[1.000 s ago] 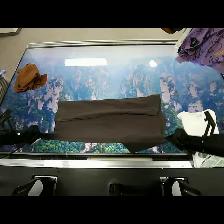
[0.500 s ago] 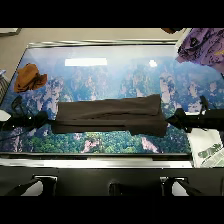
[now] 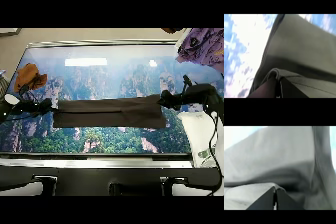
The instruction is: Fold the clothes and pants, and hang the long-sleeved shirts on hangers.
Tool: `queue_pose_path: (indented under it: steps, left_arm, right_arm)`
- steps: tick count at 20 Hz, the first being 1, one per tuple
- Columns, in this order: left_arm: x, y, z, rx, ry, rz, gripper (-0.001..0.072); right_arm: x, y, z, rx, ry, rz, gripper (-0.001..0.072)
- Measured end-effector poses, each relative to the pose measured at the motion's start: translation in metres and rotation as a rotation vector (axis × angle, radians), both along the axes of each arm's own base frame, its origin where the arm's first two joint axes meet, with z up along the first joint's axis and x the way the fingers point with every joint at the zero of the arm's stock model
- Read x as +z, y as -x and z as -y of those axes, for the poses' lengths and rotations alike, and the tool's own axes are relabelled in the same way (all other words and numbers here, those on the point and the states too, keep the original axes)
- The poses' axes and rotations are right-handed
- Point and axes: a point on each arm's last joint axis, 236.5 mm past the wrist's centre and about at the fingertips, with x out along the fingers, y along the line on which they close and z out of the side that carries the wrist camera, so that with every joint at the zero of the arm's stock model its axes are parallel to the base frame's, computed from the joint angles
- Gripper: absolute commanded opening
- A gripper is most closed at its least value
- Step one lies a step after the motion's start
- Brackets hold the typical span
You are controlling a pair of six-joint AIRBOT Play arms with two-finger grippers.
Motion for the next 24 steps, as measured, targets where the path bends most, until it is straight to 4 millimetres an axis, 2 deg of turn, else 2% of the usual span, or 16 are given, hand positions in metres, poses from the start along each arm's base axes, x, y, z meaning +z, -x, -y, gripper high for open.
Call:
queue_pose_path:
  steps: [5,11,12,13,14,15,16,17,19,21,22,24]
  left_arm:
    - [-0.003,-0.028,-0.002,-0.010,-0.004,0.016,0.0015]
    - [-0.039,-0.038,0.011,-0.044,0.001,-0.041,0.0016]
    - [-0.044,-0.039,0.013,-0.047,0.002,-0.051,0.0028]
    - [-0.047,-0.040,0.013,-0.049,0.003,-0.054,0.0131]
    - [-0.048,-0.041,0.014,-0.049,0.003,-0.055,0.0305]
    - [-0.047,-0.044,0.015,-0.048,0.007,-0.051,0.0371]
    - [-0.043,-0.048,0.015,-0.050,0.005,-0.040,0.0381]
    - [-0.039,-0.051,0.013,-0.055,-0.003,-0.034,0.0382]
    - [-0.020,-0.063,0.003,-0.047,-0.023,0.003,0.0384]
    - [-0.001,-0.069,-0.009,-0.033,-0.043,0.016,0.0384]
    - [0.009,-0.071,-0.016,-0.026,-0.057,0.024,0.0384]
    - [0.022,-0.071,-0.024,-0.021,-0.069,0.025,0.0384]
  right_arm:
    - [-0.004,-0.033,0.003,-0.014,0.004,0.008,0.0027]
    - [-0.033,-0.049,-0.008,-0.006,0.017,-0.013,0.0030]
    - [-0.039,-0.050,-0.010,-0.008,0.022,-0.025,0.0054]
    - [-0.045,-0.050,-0.011,-0.011,0.027,-0.034,0.0131]
    - [-0.049,-0.050,-0.011,-0.016,0.028,-0.043,0.0241]
    - [-0.049,-0.052,-0.009,-0.024,0.027,-0.048,0.0409]
    - [-0.046,-0.052,-0.006,-0.031,0.018,-0.057,0.0499]
    - [-0.039,-0.054,0.001,-0.036,0.012,-0.060,0.0548]
    - [-0.019,-0.056,0.027,-0.049,0.003,-0.059,0.0560]
    - [-0.006,-0.051,0.061,-0.057,-0.001,-0.063,0.0652]
    - [-0.004,-0.045,0.076,-0.053,-0.009,-0.075,0.0653]
    - [-0.008,-0.031,0.090,-0.030,-0.068,-0.111,0.0653]
